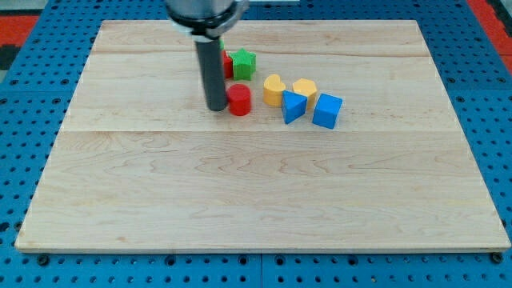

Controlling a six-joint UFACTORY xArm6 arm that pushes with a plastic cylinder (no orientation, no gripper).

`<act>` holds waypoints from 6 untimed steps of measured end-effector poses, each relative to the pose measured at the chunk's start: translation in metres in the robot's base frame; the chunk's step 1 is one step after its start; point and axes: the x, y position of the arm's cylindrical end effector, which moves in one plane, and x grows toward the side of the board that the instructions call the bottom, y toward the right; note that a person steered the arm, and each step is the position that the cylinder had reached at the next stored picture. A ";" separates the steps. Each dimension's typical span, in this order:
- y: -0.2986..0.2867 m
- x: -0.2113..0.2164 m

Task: Push the green star into the group of blocks

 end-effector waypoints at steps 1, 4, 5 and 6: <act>0.000 0.009; 0.021 -0.016; 0.020 -0.012; 0.012 -0.005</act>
